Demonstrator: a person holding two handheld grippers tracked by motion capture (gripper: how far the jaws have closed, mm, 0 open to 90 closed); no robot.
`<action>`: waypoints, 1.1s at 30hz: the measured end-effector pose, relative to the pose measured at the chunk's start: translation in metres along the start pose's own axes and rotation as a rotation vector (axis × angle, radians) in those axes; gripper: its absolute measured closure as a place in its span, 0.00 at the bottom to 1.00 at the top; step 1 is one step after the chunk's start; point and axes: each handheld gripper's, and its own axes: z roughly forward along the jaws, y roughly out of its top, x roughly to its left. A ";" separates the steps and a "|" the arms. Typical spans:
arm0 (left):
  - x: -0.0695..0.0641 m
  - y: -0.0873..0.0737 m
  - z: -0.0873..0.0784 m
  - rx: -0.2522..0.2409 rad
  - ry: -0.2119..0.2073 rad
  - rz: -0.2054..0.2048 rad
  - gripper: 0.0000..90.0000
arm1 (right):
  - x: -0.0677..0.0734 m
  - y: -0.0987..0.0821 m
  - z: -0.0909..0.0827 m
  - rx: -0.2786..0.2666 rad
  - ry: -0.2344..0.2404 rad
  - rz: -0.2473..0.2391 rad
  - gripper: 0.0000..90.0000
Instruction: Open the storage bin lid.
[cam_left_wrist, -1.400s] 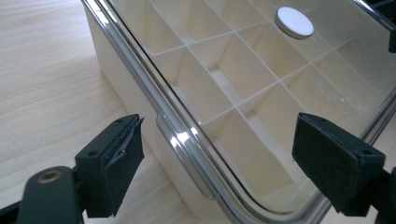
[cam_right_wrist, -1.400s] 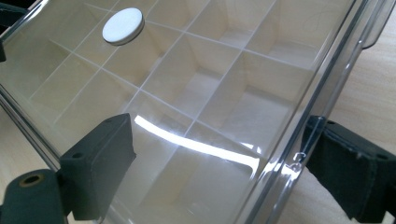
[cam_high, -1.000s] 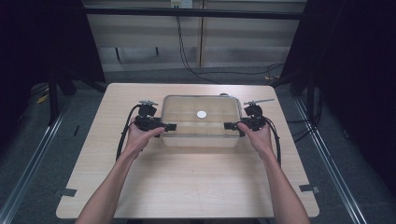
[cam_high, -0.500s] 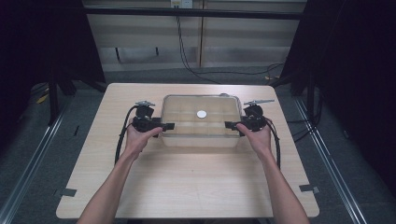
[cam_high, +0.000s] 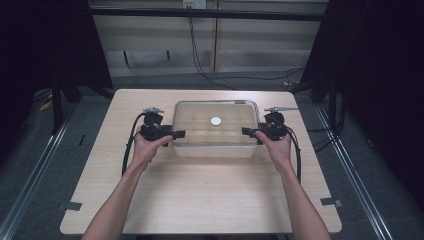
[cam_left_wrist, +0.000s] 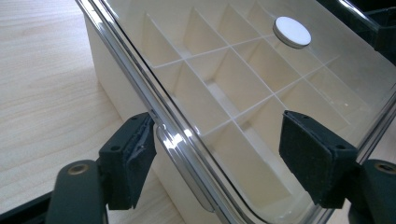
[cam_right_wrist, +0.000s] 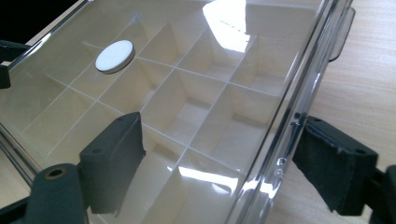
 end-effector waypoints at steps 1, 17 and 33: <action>0.000 0.000 0.000 -0.003 -0.002 -0.001 0.31 | -0.001 0.000 0.000 -0.004 0.004 -0.001 0.21; 0.000 0.002 -0.010 -0.030 0.024 0.010 0.37 | -0.002 -0.001 -0.005 -0.048 0.049 0.025 0.30; -0.005 0.002 -0.026 -0.093 0.020 0.042 0.59 | -0.003 0.001 -0.013 -0.061 0.106 0.048 0.49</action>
